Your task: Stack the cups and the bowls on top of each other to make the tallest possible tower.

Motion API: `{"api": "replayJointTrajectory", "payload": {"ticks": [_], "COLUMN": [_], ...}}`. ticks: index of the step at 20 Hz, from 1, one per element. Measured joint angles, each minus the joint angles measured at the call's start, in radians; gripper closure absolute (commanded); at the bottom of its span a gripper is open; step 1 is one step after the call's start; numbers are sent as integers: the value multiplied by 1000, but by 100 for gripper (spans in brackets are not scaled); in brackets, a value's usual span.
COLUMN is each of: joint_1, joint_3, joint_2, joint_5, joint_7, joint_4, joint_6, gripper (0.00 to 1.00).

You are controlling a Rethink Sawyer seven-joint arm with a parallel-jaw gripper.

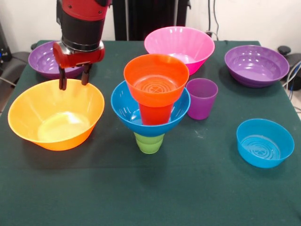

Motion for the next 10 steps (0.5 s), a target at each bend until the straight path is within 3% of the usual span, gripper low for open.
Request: {"api": "replayJointTrajectory", "payload": {"ticks": [10], "joint_1": [-9], "joint_3": [26], "joint_2": [0], "joint_5": [3], "joint_7": [0], "joint_4": [2], "joint_6": [0], "gripper": [0]}}
